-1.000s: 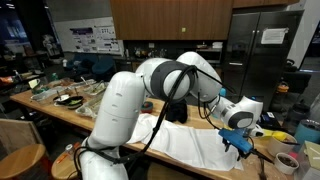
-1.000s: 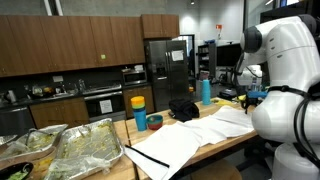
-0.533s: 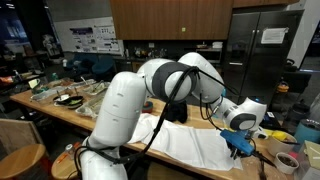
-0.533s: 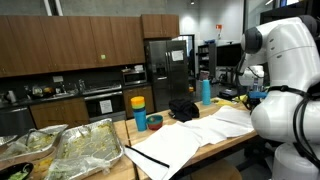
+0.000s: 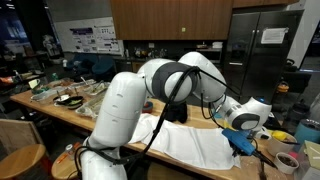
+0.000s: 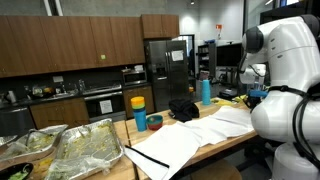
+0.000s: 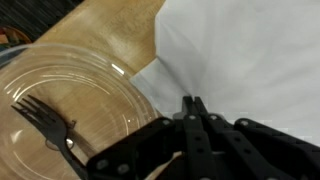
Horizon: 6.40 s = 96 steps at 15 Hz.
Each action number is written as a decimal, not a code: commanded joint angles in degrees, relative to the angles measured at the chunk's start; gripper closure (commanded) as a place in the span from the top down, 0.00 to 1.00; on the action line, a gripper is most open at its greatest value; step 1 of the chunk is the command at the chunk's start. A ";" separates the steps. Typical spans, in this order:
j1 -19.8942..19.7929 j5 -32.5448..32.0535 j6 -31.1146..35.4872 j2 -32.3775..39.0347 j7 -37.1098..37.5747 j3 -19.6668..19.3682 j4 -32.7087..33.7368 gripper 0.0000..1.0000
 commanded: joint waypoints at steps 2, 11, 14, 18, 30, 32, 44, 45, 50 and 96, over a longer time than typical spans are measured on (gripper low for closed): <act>-0.50 1.61 -0.80 -7.10 -4.26 1.55 -3.93 0.00; 4.25 -0.14 -0.22 -23.46 -12.41 1.46 -16.29 0.00; 6.78 -1.52 0.25 -28.83 -14.23 1.06 -20.59 0.00; 10.34 -3.52 -0.32 -37.15 -15.37 0.81 -26.37 0.00; 21.44 -13.49 -3.03 -58.10 -12.29 4.67 -38.72 0.00; 23.50 -14.53 -3.27 -60.50 -11.22 5.99 -39.98 0.00; 34.33 -15.74 -2.78 -66.29 -1.43 15.84 -44.93 0.00; 35.23 -15.73 -2.90 -66.19 -0.49 16.92 -45.03 0.00; 39.30 -16.52 -3.16 -66.04 3.63 22.40 -45.61 0.00; 49.98 -32.80 -5.49 -34.52 34.15 45.17 -26.85 0.00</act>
